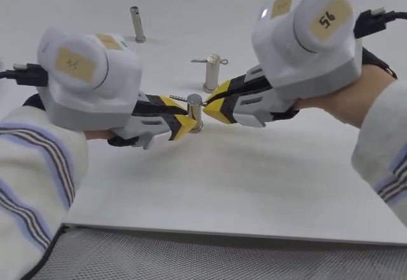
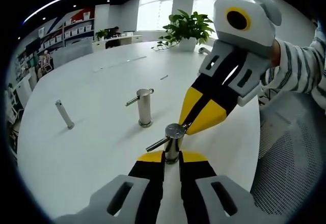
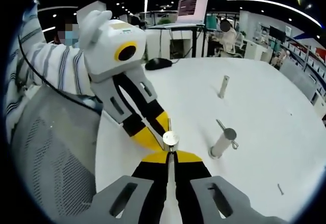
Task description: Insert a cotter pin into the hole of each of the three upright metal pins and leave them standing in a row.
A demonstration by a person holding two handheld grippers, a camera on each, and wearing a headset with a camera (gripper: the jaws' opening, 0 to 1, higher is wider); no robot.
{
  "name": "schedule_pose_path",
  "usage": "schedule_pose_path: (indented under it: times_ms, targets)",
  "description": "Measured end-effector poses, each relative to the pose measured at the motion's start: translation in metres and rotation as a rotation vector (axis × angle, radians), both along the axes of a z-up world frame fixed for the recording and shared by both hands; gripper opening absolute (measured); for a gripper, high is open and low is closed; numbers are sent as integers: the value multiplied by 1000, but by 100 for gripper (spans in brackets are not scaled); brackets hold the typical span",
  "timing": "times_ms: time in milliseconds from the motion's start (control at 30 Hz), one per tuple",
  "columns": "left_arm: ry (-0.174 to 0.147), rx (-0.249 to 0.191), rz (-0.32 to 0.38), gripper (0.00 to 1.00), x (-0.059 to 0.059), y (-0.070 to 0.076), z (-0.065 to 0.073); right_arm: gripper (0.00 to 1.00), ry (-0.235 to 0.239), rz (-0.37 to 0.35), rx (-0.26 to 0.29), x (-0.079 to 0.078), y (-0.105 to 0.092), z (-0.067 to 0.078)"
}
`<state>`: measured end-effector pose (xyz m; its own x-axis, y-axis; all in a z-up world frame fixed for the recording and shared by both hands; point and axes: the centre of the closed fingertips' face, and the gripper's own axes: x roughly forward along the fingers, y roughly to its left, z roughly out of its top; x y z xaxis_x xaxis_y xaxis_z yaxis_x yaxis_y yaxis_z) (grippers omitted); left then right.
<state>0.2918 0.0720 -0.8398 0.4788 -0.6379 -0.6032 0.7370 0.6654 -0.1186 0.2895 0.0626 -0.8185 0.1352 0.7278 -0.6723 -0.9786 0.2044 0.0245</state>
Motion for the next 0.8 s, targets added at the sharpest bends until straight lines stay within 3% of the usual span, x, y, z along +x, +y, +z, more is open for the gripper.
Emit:
schedule_pose_path:
  times_ms: [67, 133, 200, 333, 633, 800]
  targets:
    - [1, -1, -1, 9, 0, 0, 0, 6, 1, 7, 5, -1, 0, 0]
    - [26, -24, 10, 9, -2, 0, 1, 8, 22, -3, 23, -4, 2, 2]
    - [8, -18, 6, 9, -1, 1, 2, 12, 29, -14, 32, -3, 2, 2]
    - [4, -13, -12, 12, -3, 1, 2, 15, 27, -19, 38, -3, 3, 1]
    - [-11, 10, -36, 27, -8, 6, 4, 20, 28, -8, 54, -8, 10, 1]
    - [-20, 12, -48, 46, -11, 11, 7, 21, 25, -7, 61, -7, 14, 0]
